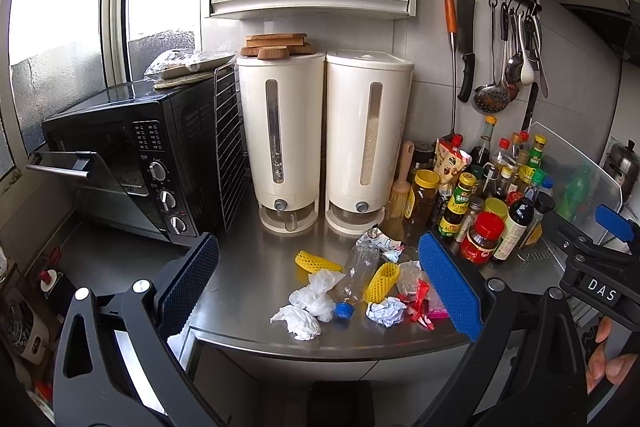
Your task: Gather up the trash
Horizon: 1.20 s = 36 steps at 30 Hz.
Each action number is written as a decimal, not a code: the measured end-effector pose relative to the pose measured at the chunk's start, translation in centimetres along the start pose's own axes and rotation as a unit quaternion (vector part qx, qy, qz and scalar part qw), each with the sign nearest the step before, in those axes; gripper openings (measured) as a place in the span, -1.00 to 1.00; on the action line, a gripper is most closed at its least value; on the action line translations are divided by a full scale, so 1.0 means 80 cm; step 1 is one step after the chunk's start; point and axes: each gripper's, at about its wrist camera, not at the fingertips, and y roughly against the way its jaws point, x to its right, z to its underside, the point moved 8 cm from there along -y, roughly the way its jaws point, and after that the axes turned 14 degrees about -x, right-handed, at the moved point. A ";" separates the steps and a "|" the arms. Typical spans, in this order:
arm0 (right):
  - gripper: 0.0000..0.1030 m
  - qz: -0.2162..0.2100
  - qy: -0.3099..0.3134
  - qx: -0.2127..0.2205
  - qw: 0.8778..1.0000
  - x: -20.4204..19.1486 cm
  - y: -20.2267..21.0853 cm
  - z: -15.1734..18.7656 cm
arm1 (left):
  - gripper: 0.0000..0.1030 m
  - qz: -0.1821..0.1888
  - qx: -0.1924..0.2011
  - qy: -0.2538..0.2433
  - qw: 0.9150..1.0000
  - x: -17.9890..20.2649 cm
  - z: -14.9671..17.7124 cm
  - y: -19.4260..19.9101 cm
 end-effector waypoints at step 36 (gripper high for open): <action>0.94 -0.051 0.006 -0.061 0.997 -0.005 -0.090 0.040 | 0.84 -0.006 -0.039 -0.043 0.998 -0.018 0.052 -0.093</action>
